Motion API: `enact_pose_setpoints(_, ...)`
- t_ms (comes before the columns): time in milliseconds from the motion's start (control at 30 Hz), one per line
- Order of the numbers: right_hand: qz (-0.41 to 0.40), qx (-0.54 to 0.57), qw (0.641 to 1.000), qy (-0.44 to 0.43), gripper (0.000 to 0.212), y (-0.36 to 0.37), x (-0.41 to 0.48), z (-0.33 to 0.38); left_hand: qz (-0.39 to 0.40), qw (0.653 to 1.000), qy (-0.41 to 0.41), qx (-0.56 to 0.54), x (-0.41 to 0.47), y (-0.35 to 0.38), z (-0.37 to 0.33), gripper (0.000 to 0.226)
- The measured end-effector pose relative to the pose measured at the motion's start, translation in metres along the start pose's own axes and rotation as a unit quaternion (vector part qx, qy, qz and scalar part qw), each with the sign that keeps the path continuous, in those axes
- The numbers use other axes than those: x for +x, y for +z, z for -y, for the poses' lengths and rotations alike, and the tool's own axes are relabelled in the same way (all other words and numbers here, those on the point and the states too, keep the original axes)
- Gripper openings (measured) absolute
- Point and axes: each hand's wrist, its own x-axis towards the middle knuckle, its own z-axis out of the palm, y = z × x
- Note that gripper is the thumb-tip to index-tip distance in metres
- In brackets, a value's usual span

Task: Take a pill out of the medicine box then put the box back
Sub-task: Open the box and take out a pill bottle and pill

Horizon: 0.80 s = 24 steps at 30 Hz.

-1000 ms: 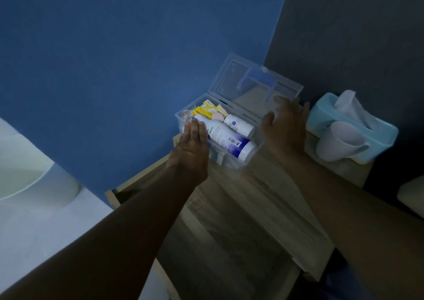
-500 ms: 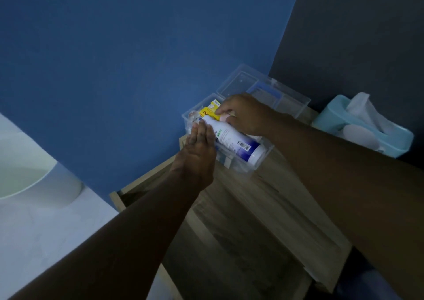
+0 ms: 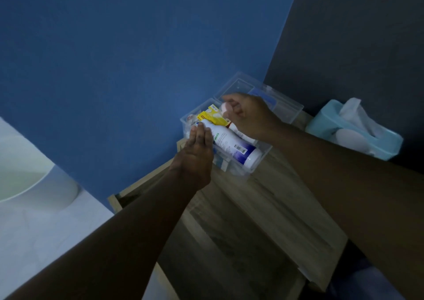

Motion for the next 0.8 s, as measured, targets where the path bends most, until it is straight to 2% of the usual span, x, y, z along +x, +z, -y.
enact_pose_setpoints(167, -0.037, 0.003, 0.999, 0.015, 0.021, -0.043, -0.050, 0.020, 0.051, 0.982, -0.022, -0.179, -0.013, -0.031, 0.010, 0.100)
enact_pose_setpoints(200, -0.049, 0.006, 0.998, 0.028, 0.018, -0.052, -0.061, 0.023, 0.045, 0.975, -0.016, -0.215, -0.017, -0.040, 0.010, 0.100)
enact_pose_setpoints(267, -0.073, 0.036, 0.995, 0.057, 0.015, -0.068, -0.079, 0.030, -0.018, 0.949, -0.016, -0.314, -0.026, -0.058, -0.001, 0.093)
enact_pose_setpoints(333, -0.078, 0.076, 0.991, 0.071, 0.014, -0.083, -0.097, 0.041, -0.084, 0.893, -0.048, -0.440, -0.036, -0.079, -0.026, 0.071)
enact_pose_setpoints(400, -0.073, 0.104, 0.990, 0.066, 0.013, -0.099, -0.114, 0.056, -0.090, 0.785, -0.096, -0.605, -0.049, -0.099, -0.054, 0.046)
enact_pose_setpoints(467, -0.069, 0.117, 0.989, 0.053, 0.016, -0.114, -0.132, 0.073, -0.060, 0.671, -0.100, -0.732, -0.068, -0.118, -0.080, 0.039)
enact_pose_setpoints(500, -0.068, 0.120, 0.989, 0.044, 0.018, -0.122, -0.142, 0.081, -0.051, 0.637, -0.091, -0.764, -0.078, -0.126, -0.090, 0.040)
enact_pose_setpoints(667, -0.105, 0.105, 0.989, -0.005, 0.021, -0.153, -0.189, 0.110, -0.053, 0.559, -0.029, -0.827, -0.124, -0.146, -0.128, 0.035)
enact_pose_setpoints(800, -0.090, 0.107, 0.989, -0.038, 0.022, -0.172, -0.217, 0.122, -0.054, 0.530, -0.045, -0.845, -0.150, -0.150, -0.150, 0.041)
